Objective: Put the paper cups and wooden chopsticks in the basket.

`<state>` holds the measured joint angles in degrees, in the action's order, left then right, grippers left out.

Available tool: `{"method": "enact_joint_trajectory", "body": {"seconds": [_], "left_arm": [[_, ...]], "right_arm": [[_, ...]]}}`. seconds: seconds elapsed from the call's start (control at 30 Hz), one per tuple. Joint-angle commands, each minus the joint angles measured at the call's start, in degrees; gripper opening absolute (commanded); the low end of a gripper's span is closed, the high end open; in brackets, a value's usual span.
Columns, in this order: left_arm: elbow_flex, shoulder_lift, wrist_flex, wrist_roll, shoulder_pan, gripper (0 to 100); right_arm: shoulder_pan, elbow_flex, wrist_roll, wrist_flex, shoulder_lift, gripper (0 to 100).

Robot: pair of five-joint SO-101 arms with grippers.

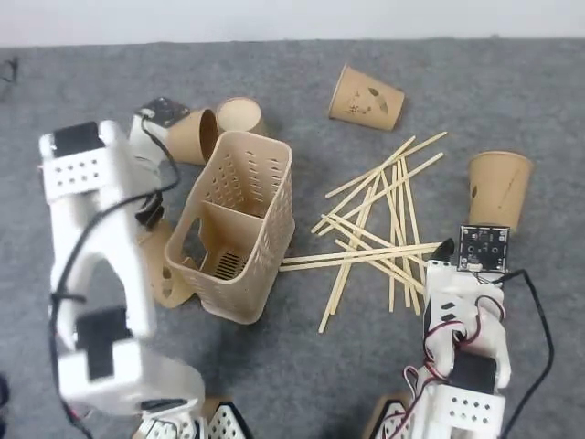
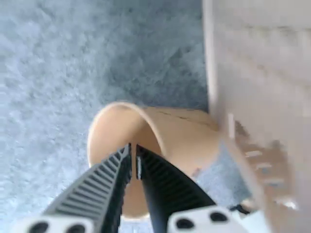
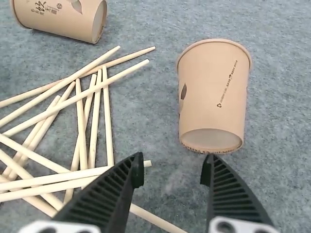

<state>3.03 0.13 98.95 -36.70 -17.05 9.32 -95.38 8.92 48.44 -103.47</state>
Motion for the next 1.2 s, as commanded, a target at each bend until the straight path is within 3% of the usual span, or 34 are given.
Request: {"method": "enact_joint_trajectory", "body": {"seconds": [0.0,0.3,0.6,0.8,1.03,1.17], "left_arm": [[9.71,-9.76,1.58,0.35,3.43,2],[25.63,-22.77,1.58,-0.7,4.13,2],[16.4,-33.85,-0.88,-3.69,-4.75,2],[17.1,-31.21,-6.24,-5.89,-10.46,2],[16.92,-22.07,-7.82,-12.13,-17.85,21],[16.92,-17.76,-5.19,-13.1,-19.34,22]], "right_arm": [[-0.4,-0.97,0.62,-0.04,-0.31,20.5],[-0.4,-0.97,0.62,0.04,-0.31,20.5],[-0.4,-0.97,0.62,0.13,-0.31,20.5],[-0.4,-0.97,0.62,0.13,-0.31,20.5],[-0.4,-0.97,0.62,0.13,-0.31,20.5],[-0.4,-0.97,0.62,0.13,-0.31,20.5]]}}
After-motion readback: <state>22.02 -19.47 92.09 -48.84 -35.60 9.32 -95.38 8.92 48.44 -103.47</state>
